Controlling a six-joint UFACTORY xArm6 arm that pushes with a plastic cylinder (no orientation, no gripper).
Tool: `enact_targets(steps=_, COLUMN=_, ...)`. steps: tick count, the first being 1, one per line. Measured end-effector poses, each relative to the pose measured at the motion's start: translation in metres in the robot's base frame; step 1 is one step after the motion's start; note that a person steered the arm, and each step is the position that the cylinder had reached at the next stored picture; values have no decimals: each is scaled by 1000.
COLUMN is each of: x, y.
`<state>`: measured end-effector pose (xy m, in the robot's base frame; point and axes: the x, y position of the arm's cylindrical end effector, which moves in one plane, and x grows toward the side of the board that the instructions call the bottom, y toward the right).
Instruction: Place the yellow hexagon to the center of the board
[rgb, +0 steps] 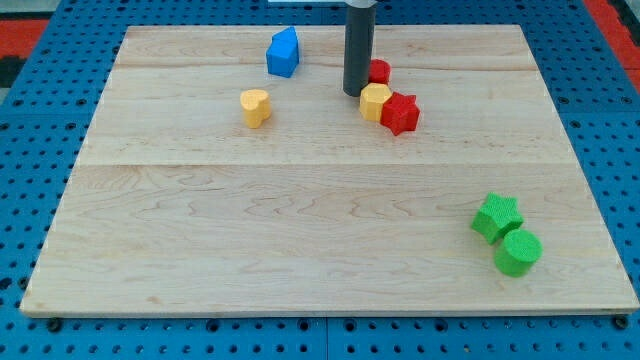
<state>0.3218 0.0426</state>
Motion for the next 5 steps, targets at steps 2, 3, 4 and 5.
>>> enact_targets(steps=2, x=-8, y=38)
enact_targets(steps=3, x=-4, y=67)
enact_targets(steps=4, x=13, y=78)
enact_targets(steps=5, x=24, y=124)
